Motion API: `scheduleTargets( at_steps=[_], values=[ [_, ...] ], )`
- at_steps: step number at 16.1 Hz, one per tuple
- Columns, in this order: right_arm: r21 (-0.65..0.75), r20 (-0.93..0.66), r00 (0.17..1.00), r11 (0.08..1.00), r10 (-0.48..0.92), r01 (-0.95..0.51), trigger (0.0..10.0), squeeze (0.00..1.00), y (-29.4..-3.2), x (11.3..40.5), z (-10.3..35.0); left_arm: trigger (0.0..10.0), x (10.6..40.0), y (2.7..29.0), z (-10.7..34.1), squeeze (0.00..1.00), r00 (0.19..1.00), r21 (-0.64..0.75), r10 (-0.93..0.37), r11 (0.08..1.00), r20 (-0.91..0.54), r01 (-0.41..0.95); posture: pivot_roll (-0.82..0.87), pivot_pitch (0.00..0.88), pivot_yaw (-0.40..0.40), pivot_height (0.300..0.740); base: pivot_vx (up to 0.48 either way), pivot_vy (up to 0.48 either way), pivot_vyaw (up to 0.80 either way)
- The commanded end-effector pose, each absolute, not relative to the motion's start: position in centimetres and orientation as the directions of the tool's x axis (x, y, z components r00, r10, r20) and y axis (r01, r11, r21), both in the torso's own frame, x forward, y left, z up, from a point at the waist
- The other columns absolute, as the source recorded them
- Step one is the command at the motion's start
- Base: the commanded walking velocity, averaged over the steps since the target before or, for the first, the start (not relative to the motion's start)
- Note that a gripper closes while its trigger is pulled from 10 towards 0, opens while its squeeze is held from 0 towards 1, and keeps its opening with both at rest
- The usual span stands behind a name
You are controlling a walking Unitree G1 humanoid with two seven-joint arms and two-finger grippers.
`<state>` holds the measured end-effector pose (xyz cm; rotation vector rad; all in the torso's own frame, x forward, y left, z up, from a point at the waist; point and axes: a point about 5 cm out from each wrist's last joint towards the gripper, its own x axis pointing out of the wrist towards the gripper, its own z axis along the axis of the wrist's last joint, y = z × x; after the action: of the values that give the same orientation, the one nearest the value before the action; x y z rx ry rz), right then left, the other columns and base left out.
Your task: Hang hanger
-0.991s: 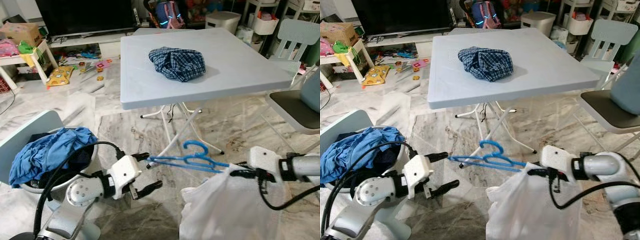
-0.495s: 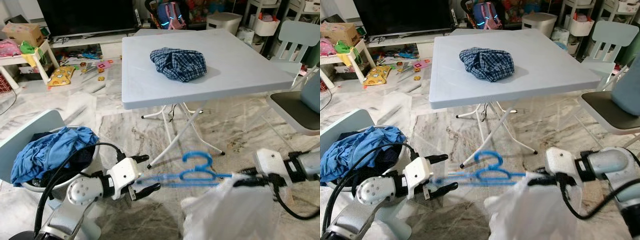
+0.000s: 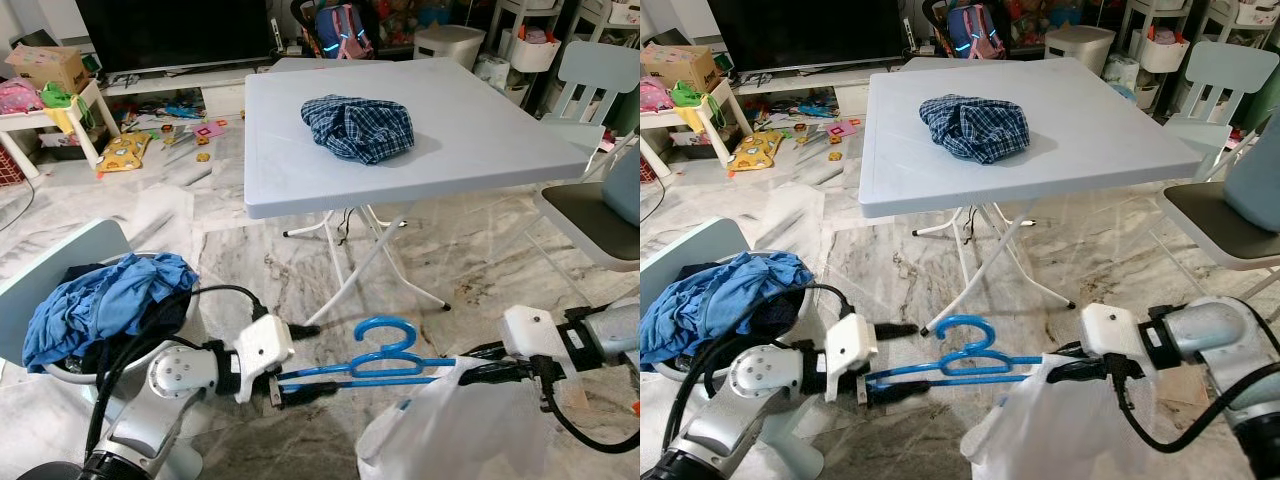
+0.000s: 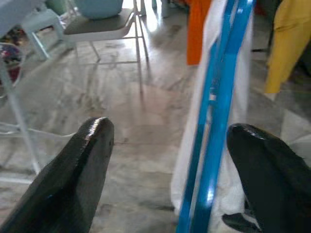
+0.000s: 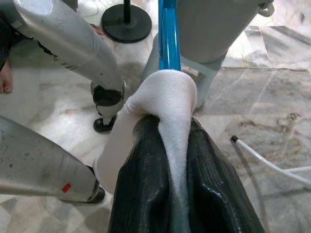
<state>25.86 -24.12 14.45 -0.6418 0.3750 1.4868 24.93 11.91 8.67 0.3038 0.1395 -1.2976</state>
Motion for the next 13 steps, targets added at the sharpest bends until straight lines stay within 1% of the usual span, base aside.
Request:
scheduleTargets(
  at_steps=[1,2,3,8,13],
  values=[
    [-0.194,-0.589,0.072,-0.054,0.805,-0.980,10.0,0.00,-23.67,25.96,15.27,0.2,25.30,11.97,8.89,0.00,0.253,0.152,-0.924,0.217,-0.286,0.964,-0.18,0.000,0.037,0.740,0.000,0.000,0.00],
    [-0.194,-0.588,0.071,-0.055,0.806,-0.980,10.0,0.00,-23.58,25.96,15.26,0.6,25.55,12.02,8.99,0.00,0.251,0.157,-0.924,0.212,-0.289,0.964,-0.18,0.000,0.038,0.740,0.000,0.000,0.00],
    [-0.193,-0.587,0.068,-0.058,0.806,-0.980,10.0,0.00,-23.49,25.96,15.21,0.0,25.82,12.01,9.19,0.00,0.253,0.161,-0.925,0.214,-0.285,0.964,-0.18,0.000,0.038,0.740,0.000,0.000,0.00],
    [-0.199,-0.588,0.070,-0.061,0.806,-0.978,10.0,0.00,-23.09,26.15,14.88,0.0,26.04,11.96,9.61,0.00,0.231,0.158,-0.930,0.192,-0.284,0.969,-0.18,0.000,0.037,0.740,0.000,0.000,0.00],
    [-0.213,-0.577,0.081,-0.053,0.813,-0.976,10.0,0.00,-22.68,26.44,14.89,0.0,25.78,11.80,9.49,0.00,0.184,0.118,-0.937,0.155,-0.296,0.981,-0.18,0.000,0.040,0.740,0.000,0.000,0.00]
  ],
)
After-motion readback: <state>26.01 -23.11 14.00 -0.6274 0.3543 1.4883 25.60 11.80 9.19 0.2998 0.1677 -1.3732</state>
